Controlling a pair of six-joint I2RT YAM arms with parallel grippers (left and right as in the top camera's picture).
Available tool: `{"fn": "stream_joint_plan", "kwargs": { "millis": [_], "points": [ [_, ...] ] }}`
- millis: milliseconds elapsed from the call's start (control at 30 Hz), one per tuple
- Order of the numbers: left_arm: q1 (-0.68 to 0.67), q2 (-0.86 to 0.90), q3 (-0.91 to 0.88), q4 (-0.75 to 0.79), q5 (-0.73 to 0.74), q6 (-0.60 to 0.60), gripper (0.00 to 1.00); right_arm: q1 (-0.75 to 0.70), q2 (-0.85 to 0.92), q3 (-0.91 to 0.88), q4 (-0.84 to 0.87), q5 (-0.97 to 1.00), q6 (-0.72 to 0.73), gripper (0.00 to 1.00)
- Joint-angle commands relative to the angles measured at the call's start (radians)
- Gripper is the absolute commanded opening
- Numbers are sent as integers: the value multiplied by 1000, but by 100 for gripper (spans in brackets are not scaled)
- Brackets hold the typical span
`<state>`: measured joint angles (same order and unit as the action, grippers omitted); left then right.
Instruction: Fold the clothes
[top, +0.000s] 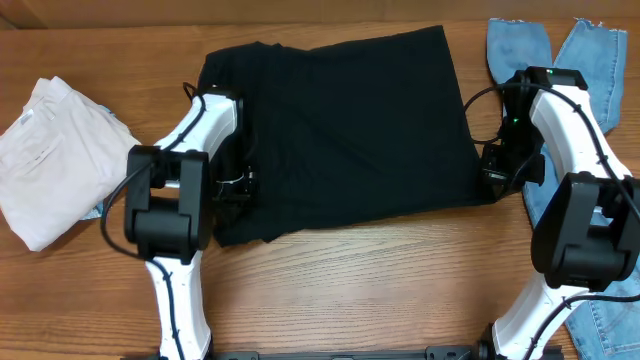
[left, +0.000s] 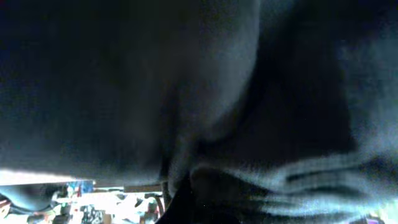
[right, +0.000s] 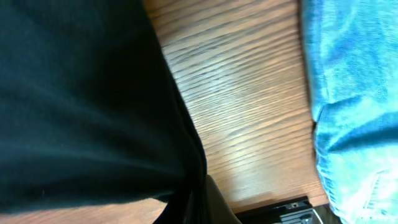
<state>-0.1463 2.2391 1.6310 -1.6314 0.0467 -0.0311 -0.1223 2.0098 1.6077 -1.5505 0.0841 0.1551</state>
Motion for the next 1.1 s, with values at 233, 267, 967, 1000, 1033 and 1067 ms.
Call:
{"fn": "stream_joint_plan", "kwargs": {
  "millis": [233, 267, 967, 1000, 1033, 1067],
  "points": [
    [12, -377, -6, 23, -2, -17, 17, -37, -4, -8, 28, 42, 37, 4],
    [13, -389, -6, 17, -2, -18, 18, -37, -4, -8, 28, 42, 37, 4],
    [107, -393, -7, 550, 2, -171, 10, -36, -4, -8, 48, 19, 35, 4],
    [107, -378, -7, 576, 6, -170, 10, -36, -4, -8, 50, 19, 35, 4],
    [107, -364, -7, 594, 21, -163, 9, -36, -4, -8, 50, 19, 35, 4],
    [107, -345, -7, 614, 47, -137, 9, -36, -4, -8, 50, 19, 35, 4]
  ]
}}
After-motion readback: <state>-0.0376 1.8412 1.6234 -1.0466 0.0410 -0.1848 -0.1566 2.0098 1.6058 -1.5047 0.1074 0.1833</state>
